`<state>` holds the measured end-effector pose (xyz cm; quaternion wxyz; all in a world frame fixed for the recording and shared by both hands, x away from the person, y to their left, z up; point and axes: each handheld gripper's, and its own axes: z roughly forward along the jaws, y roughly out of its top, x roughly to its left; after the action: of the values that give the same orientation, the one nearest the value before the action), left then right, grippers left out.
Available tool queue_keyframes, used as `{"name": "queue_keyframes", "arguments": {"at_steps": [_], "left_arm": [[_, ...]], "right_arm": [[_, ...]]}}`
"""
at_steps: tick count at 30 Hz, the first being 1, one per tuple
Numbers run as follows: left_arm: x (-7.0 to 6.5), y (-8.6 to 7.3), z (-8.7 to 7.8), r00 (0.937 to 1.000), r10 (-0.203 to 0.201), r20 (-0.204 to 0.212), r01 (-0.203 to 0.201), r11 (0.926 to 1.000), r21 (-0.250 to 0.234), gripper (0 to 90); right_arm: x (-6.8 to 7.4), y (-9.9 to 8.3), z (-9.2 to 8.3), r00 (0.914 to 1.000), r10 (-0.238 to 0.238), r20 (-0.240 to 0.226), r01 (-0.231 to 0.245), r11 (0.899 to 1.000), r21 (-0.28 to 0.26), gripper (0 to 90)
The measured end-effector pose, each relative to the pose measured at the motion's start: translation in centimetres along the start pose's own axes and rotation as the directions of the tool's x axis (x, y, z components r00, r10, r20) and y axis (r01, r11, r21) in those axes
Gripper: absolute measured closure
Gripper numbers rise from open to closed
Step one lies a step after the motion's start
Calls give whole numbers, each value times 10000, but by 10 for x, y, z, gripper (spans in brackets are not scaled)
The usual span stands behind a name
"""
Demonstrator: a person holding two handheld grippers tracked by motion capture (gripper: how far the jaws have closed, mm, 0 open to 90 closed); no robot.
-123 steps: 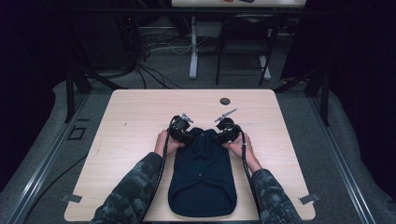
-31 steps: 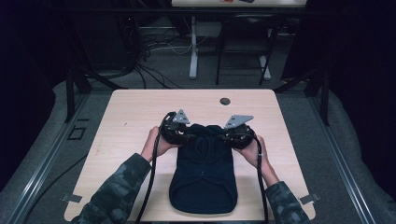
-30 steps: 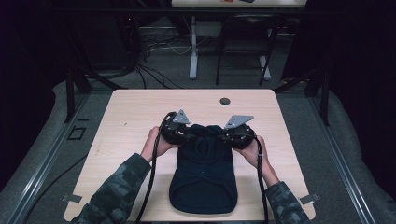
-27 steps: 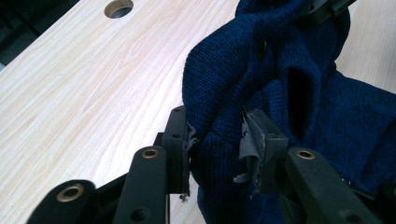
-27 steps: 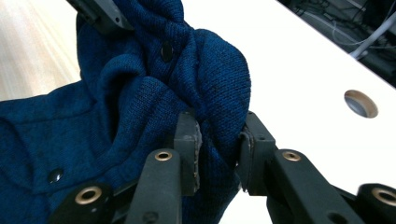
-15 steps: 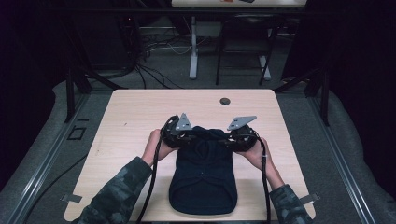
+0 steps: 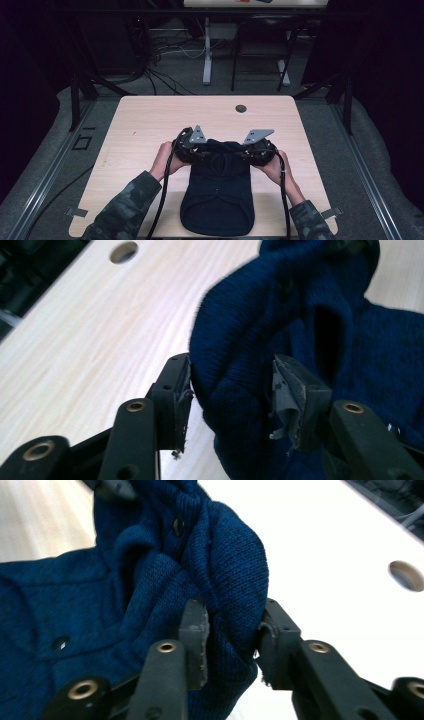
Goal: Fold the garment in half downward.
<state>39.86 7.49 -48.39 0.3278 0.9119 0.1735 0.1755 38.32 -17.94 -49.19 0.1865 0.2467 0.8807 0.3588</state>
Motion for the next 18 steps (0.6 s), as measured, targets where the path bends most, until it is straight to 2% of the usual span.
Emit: {"name": "queue_keyframes", "arguments": {"at_steps": [3, 6, 8, 11, 14, 17, 18], "left_arm": [[0, 0, 4, 9999, -76, 115, 75, 9999, 109, 464], [3, -2, 7, 9992, -259, 301, 253, 9995, 180, 455], [2, -3, 10, 9992, -228, 315, 219, 9994, 279, 472], [1, -3, 13, 9999, -66, 160, 62, 9997, 250, 583], [2, -2, 12, 10000, 8, -60, -8, 10000, -2, 652], [4, 0, 11, 9988, 76, -480, -88, 9996, -250, 677], [4, 1, 11, 9977, 142, -670, -165, 9993, -343, 681]], "right_arm": [[3, 1, -1, 9995, -210, 216, 215, 9995, -245, 711], [5, 2, -2, 9987, -328, 396, 344, 9986, -393, 716], [4, 2, -3, 9982, -317, 505, 344, 9979, -540, 717], [3, 3, -3, 9976, -253, 649, 292, 9978, -595, 715], [-1, 3, -4, 9978, -44, 661, 89, 9977, -671, 705], [-5, 7, -5, 9986, 289, 433, -262, 9978, -607, 657], [-8, 8, -5, 9992, 364, 169, -357, 9985, -417, 647]]}}
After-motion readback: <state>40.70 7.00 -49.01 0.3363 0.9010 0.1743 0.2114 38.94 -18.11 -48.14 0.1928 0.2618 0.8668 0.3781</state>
